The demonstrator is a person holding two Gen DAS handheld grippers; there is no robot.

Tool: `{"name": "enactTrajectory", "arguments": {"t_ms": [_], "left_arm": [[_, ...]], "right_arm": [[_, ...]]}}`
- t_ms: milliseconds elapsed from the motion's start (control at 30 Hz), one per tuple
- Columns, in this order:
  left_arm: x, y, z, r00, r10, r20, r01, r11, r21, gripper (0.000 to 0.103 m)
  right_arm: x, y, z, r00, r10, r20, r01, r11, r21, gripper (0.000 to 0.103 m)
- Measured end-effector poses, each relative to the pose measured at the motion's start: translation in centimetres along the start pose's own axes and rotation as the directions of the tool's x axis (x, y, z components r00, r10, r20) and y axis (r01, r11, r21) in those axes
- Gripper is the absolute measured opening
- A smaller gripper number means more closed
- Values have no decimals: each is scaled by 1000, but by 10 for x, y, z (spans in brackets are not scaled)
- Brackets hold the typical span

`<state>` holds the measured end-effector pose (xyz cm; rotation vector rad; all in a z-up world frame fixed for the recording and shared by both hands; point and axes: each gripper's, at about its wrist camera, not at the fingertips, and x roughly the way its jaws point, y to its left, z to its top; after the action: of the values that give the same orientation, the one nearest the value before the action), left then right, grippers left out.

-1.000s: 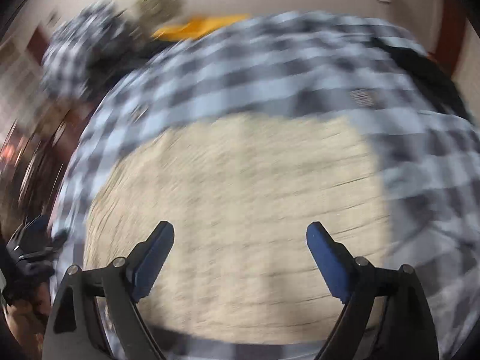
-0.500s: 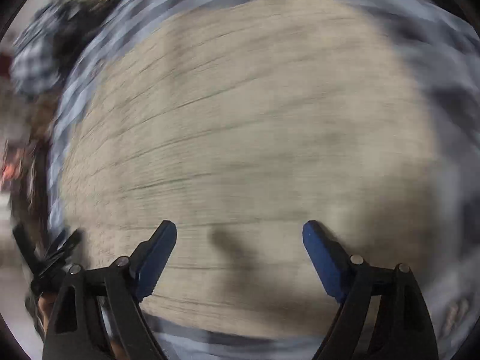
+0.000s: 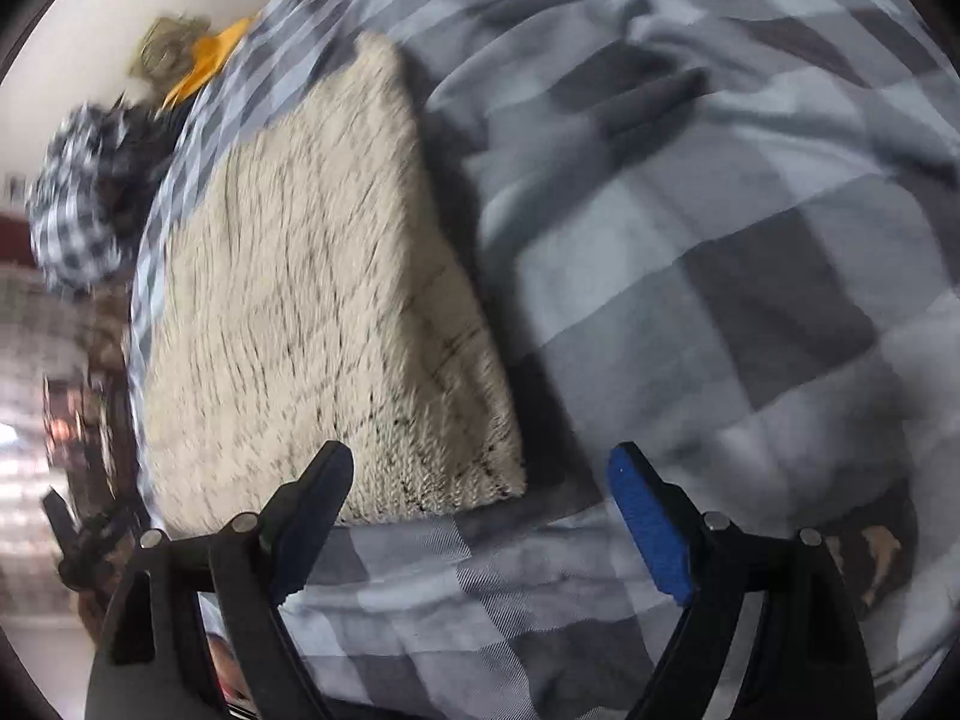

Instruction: Fold small clothes

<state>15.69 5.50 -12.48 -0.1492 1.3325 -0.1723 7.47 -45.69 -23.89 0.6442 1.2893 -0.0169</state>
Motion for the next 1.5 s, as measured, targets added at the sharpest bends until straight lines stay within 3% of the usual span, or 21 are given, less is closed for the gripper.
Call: {"name": "enactTrajectory", "arguments": {"t_ms": [100,133,167,233,267,367,467,533,633,767,933,1033,1067,1133,1200,1233,1267,1367,1500], "left_arm": [[14,-6,-16,999,6,-54,-5,1000,7,103],[19,-9,-18,997,20,-70,-19,1000,18,103],[23,-12,-20,997,31,-76,-30,999,25,103],[30,-20,-21,996,44,-81,-41,998,45,103],[32,-23,-20,996,45,-79,-41,998,52,103],[44,-29,-20,996,67,-67,-63,996,61,103],[58,-29,-19,993,64,-101,-58,996,63,103],[64,-27,-17,992,45,-119,-40,998,49,103],[67,-22,-14,992,26,-124,-21,999,41,103],[72,-11,-14,992,24,-127,-18,999,51,103],[69,-7,-14,991,52,-121,-39,993,112,103],[57,-4,-8,990,94,-101,-81,989,121,103],[51,-2,-6,991,100,-91,-90,990,110,103],[34,6,-2,992,119,-49,-115,990,79,103],[18,9,3,988,153,1,-153,986,63,103],[11,8,5,986,166,29,-167,984,59,103],[3,5,6,984,166,56,-170,984,59,103],[-10,-13,5,991,80,111,-89,993,81,103],[8,-50,-3,993,-78,92,66,990,125,103]], "right_arm": [[16,19,-5,998,28,-53,-31,998,-61,83],[21,21,-5,997,37,-70,-42,997,-71,68],[19,21,-5,998,28,-65,-32,997,-68,47],[17,17,-6,996,56,-70,-59,997,-52,26],[14,24,-6,995,65,-79,-70,996,-60,21],[2,37,-8,995,46,-93,-60,987,-152,15],[-8,58,-7,996,-56,-75,35,966,-257,12],[-12,79,-8,987,-153,-56,125,930,-345,11],[-22,97,-9,976,-217,-15,191,890,-414,11],[-8,96,-8,962,-271,-43,227,874,-429,11],[33,80,-2,962,-244,-122,191,923,-334,11],[24,73,1,976,-187,-111,152,950,-272,15],[15,68,3,977,-189,-98,158,952,-261,17],[-12,69,1,962,-274,-21,261,935,-239,25],[-38,81,-6,921,-378,99,390,894,-222,43],[-48,88,-9,909,-392,144,415,884,-216,62],[-58,101,-14,902,-384,198,423,880,-216,74],[-65,134,-24,915,-309,258,372,895,-247,76],[-34,193,-34,977,-134,167,180,934,-307,76]]}}
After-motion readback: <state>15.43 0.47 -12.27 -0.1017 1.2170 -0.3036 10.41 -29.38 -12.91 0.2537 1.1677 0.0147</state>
